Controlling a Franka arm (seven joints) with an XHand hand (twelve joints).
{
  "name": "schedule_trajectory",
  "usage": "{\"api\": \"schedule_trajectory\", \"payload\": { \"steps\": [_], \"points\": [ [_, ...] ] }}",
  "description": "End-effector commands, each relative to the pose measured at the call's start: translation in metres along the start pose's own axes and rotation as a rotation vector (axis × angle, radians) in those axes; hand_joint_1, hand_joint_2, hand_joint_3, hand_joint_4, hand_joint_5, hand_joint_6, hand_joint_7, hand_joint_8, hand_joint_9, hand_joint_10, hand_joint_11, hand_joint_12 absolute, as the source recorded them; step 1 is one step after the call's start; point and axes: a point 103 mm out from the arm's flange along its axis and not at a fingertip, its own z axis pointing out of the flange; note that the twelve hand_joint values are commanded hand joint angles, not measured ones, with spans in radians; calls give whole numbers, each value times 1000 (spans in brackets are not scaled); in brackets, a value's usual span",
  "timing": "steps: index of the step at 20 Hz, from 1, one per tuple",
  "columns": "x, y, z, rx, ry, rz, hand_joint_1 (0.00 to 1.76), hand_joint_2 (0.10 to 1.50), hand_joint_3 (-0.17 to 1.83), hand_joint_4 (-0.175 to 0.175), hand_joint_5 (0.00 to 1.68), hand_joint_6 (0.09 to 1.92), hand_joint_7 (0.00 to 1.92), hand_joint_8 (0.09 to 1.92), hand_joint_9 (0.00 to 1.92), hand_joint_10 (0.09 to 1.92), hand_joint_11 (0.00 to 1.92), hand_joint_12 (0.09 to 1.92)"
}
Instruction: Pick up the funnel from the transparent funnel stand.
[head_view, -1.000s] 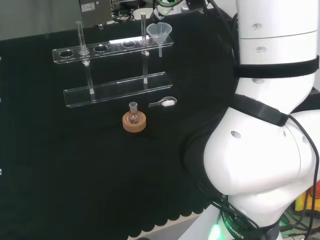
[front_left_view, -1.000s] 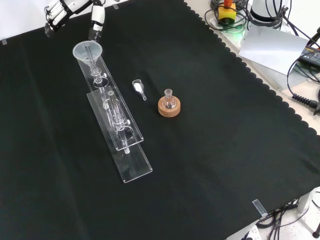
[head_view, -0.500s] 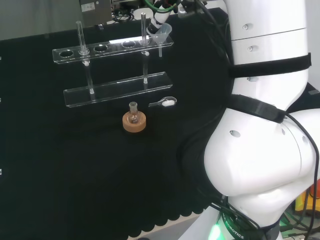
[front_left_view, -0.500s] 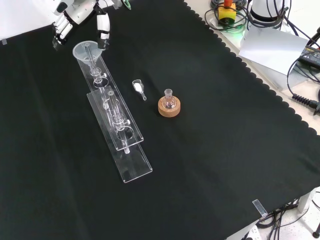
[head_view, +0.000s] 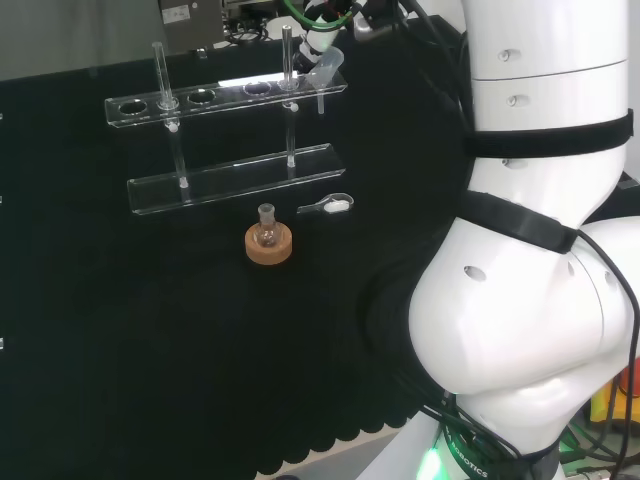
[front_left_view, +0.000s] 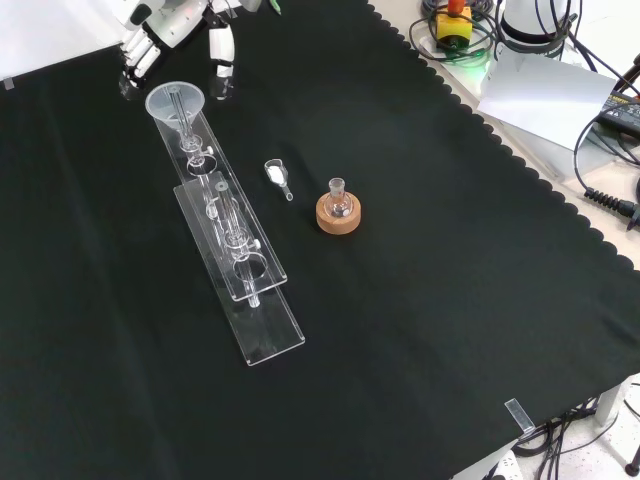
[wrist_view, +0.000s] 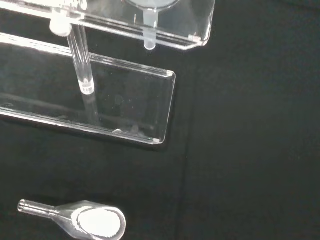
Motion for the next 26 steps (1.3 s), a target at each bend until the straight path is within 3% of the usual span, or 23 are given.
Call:
{"api": "schedule_trajectory", "payload": {
  "steps": [1, 6, 10, 17, 26],
  "points": [
    [7, -4, 0, -17, -61, 35, 453, 775, 153, 3, 35, 87, 0, 449, 126, 834, 195, 1462],
    [10, 7, 5, 24, -60, 25, 476, 764, 138, -3, 0, 87, 0, 87, 15, 821, 199, 1453],
    [12, 15, 7, 10, -68, 7, 504, 751, 124, -2, 0, 87, 0, 87, 0, 813, 230, 1451],
    [13, 24, 9, 3, -64, -16, 528, 752, 110, 28, 0, 87, 0, 87, 1, 875, 295, 1429],
    [9, 30, 14, 63, -102, -10, 576, 771, 113, 66, 0, 87, 55, 87, 122, 897, 354, 1408]
  ]
}}
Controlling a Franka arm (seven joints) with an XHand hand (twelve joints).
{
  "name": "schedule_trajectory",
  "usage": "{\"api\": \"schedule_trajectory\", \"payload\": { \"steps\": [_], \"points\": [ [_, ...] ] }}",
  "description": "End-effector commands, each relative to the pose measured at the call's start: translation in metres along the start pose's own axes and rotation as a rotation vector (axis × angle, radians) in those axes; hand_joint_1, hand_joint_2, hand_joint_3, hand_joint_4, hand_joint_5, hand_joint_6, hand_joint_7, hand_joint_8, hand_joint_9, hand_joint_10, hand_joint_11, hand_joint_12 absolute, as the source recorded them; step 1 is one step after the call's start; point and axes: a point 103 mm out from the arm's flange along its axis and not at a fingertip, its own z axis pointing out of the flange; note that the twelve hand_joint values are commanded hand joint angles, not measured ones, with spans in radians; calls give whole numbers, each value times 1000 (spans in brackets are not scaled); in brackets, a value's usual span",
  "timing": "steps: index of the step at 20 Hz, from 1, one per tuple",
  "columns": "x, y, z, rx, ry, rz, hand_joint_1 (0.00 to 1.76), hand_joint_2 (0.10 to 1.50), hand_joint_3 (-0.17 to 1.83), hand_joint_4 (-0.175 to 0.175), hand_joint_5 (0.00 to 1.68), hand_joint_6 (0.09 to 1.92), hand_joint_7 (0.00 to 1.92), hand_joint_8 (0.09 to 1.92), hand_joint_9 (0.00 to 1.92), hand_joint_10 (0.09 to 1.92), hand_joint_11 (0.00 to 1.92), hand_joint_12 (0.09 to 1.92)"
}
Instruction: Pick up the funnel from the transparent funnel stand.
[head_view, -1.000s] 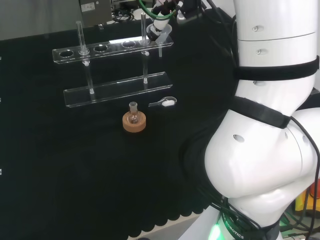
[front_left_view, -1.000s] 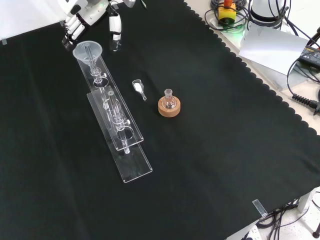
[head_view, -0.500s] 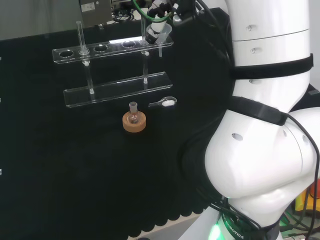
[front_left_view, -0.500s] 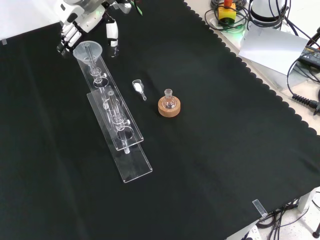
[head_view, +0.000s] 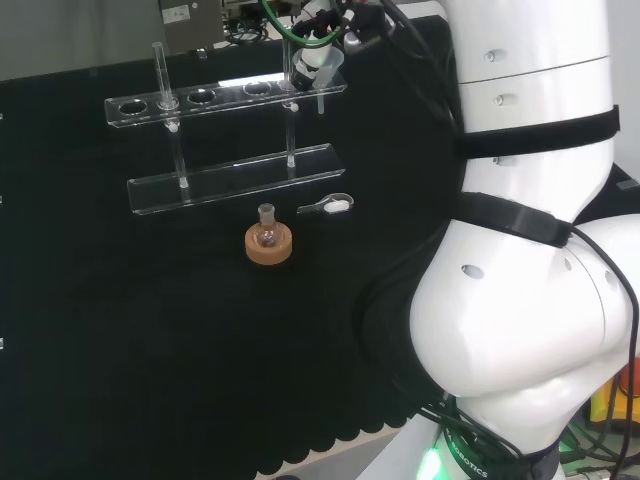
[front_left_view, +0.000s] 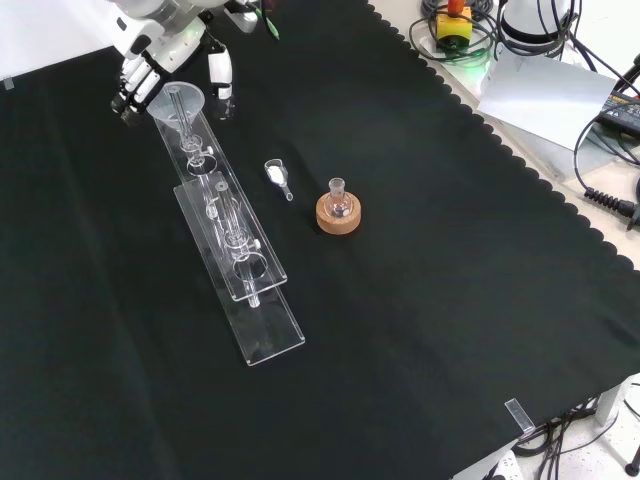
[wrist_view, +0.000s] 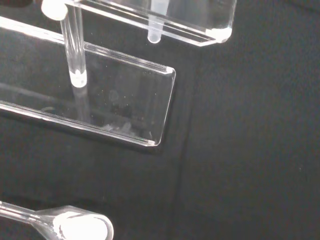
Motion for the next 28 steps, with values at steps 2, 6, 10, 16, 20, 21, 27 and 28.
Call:
{"api": "schedule_trajectory", "payload": {
  "steps": [2, 6, 10, 16, 20, 21, 27, 28],
  "points": [
    [-3, 3, 3, 43, -35, 3, 602, 781, 121, 73, 0, 87, 72, 87, 158, 875, 363, 1403],
    [-8, 2, 2, 54, -44, 8, 655, 792, 151, 77, 33, 87, 120, 105, 238, 829, 373, 1394],
    [-9, 0, 2, 50, -53, 12, 697, 745, 297, 76, 91, 87, 92, 346, 331, 755, 391, 1382],
    [-7, 1, 1, 29, -71, 11, 717, 693, 478, 71, 180, 87, 117, 565, 481, 671, 404, 1375],
    [-6, 2, 1, 3, -87, 11, 727, 695, 526, 59, 236, 87, 228, 597, 635, 607, 422, 1354],
    [-5, 2, 0, 1, -94, 11, 732, 697, 533, 56, 253, 87, 255, 600, 669, 593, 429, 1345],
    [-4, 2, -4, -37, -127, 27, 757, 708, 551, 43, 365, 87, 384, 633, 768, 572, 462, 1320],
    [-4, 1, -5, -55, -136, 35, 763, 712, 553, 40, 401, 87, 424, 645, 794, 571, 471, 1314]
  ]
}}
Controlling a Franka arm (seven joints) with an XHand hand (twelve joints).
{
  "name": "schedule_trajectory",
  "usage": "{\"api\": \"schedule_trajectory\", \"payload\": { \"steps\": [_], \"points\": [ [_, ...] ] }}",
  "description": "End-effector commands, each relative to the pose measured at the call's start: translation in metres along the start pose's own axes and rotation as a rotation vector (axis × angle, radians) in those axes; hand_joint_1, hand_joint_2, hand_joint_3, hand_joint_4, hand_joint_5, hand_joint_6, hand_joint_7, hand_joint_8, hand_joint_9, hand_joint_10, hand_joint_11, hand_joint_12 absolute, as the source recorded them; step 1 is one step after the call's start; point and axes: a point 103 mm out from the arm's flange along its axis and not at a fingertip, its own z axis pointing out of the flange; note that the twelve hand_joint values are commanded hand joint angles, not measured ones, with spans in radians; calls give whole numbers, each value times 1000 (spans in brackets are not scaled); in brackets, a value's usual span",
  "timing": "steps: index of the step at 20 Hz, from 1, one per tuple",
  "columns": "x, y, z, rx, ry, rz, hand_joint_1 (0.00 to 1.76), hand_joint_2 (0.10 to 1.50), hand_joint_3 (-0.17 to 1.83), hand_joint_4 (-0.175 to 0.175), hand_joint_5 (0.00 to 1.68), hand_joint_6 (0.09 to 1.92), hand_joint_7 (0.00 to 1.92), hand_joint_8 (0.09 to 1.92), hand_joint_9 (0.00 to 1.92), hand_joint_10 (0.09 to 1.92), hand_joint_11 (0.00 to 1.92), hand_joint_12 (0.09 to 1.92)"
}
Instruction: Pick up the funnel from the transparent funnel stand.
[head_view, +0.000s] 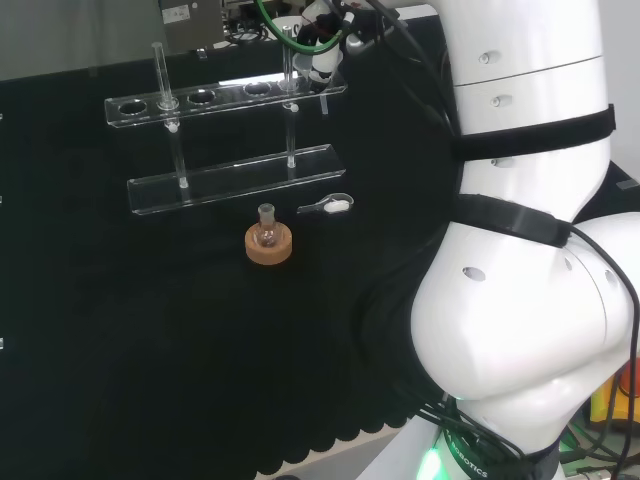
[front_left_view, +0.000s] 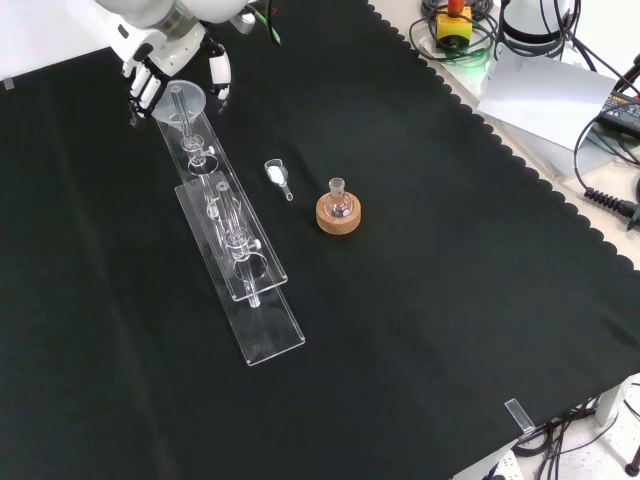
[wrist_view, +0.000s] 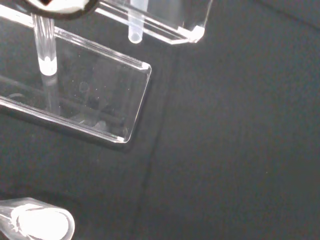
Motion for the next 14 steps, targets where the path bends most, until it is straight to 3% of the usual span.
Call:
{"api": "schedule_trajectory", "payload": {
  "steps": [1, 4, 7, 14],
  "points": [
    [0, -4, -7, -79, -43, 34, 771, 718, 554, 38, 457, 87, 470, 658, 823, 567, 484, 1303],
    [-1, -10, -14, -136, -71, 68, 804, 740, 548, 36, 664, 323, 599, 686, 918, 520, 542, 1267],
    [-3, -18, -23, -164, -80, 82, 834, 745, 555, 32, 690, 635, 655, 714, 976, 497, 589, 1239],
    [-12, -39, -44, -178, -84, 105, 864, 746, 572, 19, 701, 797, 669, 742, 1027, 493, 651, 1204]
  ]
}}
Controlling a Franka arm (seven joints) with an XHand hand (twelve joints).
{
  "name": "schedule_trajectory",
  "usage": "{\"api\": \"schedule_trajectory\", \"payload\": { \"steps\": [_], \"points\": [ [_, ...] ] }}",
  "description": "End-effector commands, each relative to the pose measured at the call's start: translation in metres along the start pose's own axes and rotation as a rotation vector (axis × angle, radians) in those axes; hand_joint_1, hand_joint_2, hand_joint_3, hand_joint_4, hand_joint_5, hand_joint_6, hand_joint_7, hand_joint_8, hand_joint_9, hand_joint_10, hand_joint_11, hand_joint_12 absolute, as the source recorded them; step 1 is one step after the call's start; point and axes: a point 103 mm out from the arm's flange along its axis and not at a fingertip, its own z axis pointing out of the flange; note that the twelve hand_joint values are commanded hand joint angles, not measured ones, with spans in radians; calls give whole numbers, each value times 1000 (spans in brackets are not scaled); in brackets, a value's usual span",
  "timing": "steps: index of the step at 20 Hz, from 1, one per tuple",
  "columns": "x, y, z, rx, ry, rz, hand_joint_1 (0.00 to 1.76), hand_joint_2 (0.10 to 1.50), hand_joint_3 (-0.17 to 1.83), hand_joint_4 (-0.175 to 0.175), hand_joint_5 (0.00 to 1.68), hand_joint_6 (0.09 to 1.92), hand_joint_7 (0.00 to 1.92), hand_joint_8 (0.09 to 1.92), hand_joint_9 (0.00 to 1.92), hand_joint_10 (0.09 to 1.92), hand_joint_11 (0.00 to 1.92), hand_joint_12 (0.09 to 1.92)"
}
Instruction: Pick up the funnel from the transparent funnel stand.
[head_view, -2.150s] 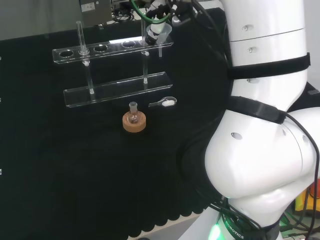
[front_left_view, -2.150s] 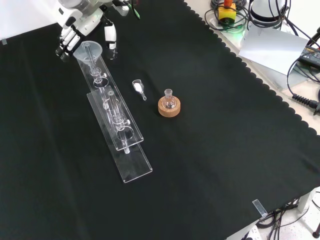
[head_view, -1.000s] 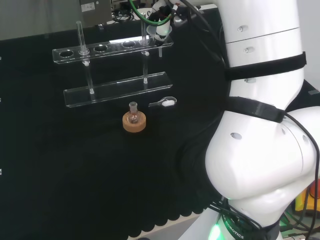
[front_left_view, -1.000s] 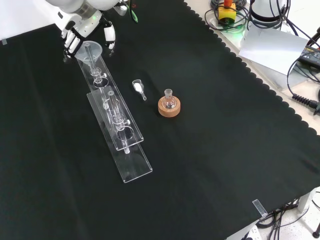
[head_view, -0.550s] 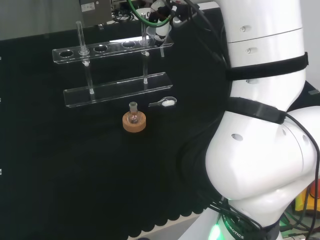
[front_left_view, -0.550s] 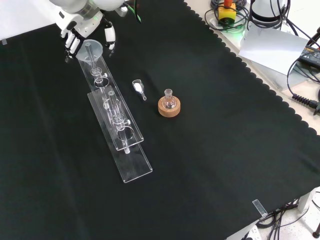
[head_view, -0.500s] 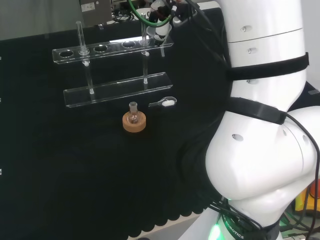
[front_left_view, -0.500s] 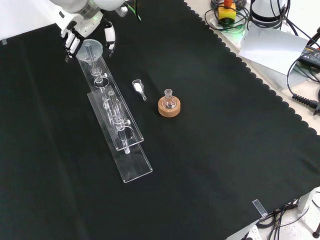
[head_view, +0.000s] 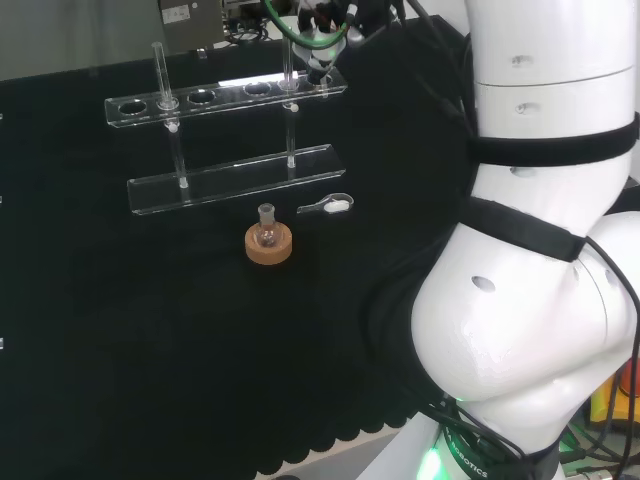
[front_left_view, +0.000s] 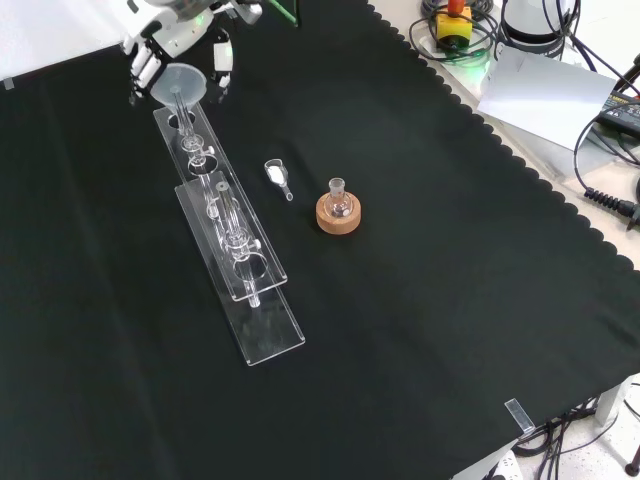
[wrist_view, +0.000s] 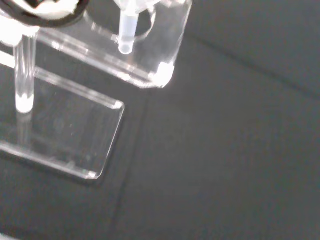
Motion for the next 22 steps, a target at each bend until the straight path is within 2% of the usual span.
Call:
{"api": "schedule_trajectory", "payload": {
  "steps": [1, 12, 22],
  "points": [
    [-10, -15, -24, -45, -20, 35, 866, 747, 574, 17, 703, 803, 669, 743, 1032, 493, 657, 1201],
    [-20, -67, -49, -57, -20, 76, 877, 750, 586, 5, 704, 829, 660, 746, 1074, 480, 698, 1172],
    [-1, -122, -55, -79, 9, 90, 880, 750, 597, 3, 699, 843, 664, 744, 1094, 461, 714, 1158]
  ]
}}
